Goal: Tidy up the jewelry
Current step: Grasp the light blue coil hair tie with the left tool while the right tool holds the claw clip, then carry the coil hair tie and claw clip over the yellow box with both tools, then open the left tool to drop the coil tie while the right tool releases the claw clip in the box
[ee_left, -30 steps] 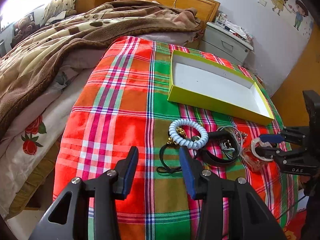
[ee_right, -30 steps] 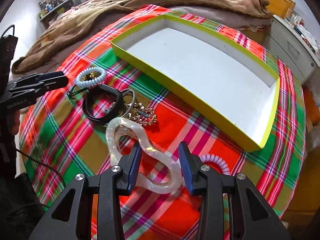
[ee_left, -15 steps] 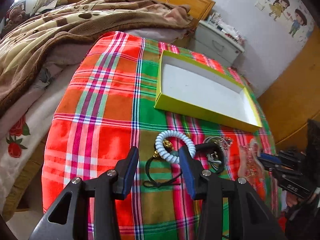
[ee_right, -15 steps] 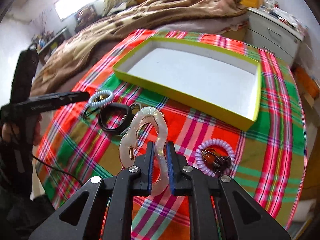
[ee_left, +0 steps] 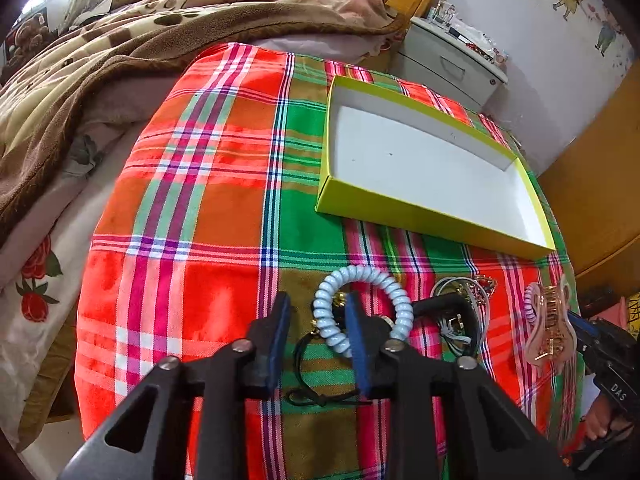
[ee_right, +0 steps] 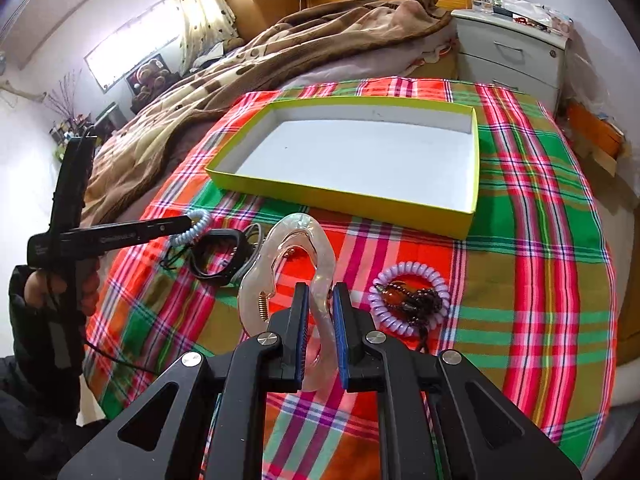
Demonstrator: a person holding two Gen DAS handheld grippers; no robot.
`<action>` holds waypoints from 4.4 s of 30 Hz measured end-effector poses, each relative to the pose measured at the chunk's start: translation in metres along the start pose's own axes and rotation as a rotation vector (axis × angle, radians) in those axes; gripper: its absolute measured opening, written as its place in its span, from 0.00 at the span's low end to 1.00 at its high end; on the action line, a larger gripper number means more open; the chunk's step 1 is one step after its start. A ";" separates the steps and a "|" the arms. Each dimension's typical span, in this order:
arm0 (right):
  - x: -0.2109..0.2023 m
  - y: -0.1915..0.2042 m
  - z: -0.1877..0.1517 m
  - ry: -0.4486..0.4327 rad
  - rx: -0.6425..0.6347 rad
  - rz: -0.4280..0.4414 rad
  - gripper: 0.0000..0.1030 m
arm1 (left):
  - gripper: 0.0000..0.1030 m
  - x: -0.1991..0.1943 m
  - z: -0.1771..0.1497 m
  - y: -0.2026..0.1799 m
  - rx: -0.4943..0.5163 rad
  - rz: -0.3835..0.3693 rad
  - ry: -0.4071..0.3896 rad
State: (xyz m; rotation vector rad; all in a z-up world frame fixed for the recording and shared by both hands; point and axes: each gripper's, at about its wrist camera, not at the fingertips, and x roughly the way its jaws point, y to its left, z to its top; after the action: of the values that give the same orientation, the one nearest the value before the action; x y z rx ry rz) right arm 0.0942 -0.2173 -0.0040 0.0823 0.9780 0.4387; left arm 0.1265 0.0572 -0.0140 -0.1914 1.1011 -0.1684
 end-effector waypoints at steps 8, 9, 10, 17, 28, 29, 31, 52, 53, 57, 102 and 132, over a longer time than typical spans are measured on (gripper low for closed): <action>-0.003 -0.001 0.000 -0.031 0.034 -0.003 0.12 | 0.10 -0.010 0.000 -0.006 0.045 0.012 -0.050; -0.003 -0.001 0.000 -0.034 0.033 -0.004 0.12 | 0.10 -0.011 0.000 -0.007 0.048 0.012 -0.054; -0.004 -0.002 0.000 -0.036 0.036 -0.003 0.12 | 0.10 -0.012 -0.001 -0.008 0.052 0.007 -0.055; -0.009 -0.003 0.003 -0.064 0.049 -0.001 0.12 | 0.09 -0.027 0.002 -0.005 0.040 -0.031 -0.087; -0.020 -0.005 0.021 -0.118 0.072 -0.016 0.12 | 0.09 -0.045 0.020 -0.015 0.059 -0.052 -0.150; -0.020 -0.004 0.021 -0.119 0.072 -0.017 0.12 | 0.09 -0.044 0.021 -0.014 0.061 -0.049 -0.145; -0.018 -0.004 0.020 -0.116 0.075 -0.016 0.12 | 0.09 -0.035 0.022 -0.010 0.052 -0.040 -0.113; -0.006 -0.010 0.022 -0.093 0.110 -0.016 0.12 | 0.30 0.022 0.023 -0.016 0.172 0.023 0.061; -0.006 -0.010 0.021 -0.093 0.111 -0.014 0.12 | 0.29 0.022 0.024 -0.017 0.178 0.028 0.061; -0.008 -0.010 0.021 -0.098 0.115 -0.016 0.12 | 0.15 0.026 0.025 -0.026 0.240 0.100 0.043; 0.048 -0.089 0.116 -0.076 0.227 -0.254 0.12 | 0.10 0.042 0.136 -0.058 0.150 -0.046 -0.069; 0.071 -0.095 0.129 -0.044 0.188 -0.372 0.12 | 0.11 0.093 0.135 -0.083 0.269 0.116 -0.002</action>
State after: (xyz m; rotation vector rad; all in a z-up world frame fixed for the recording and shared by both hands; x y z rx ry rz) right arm 0.2643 -0.2596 -0.0120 0.0769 0.9647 0.0035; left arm 0.2848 -0.0357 -0.0156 0.1129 1.0731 -0.2099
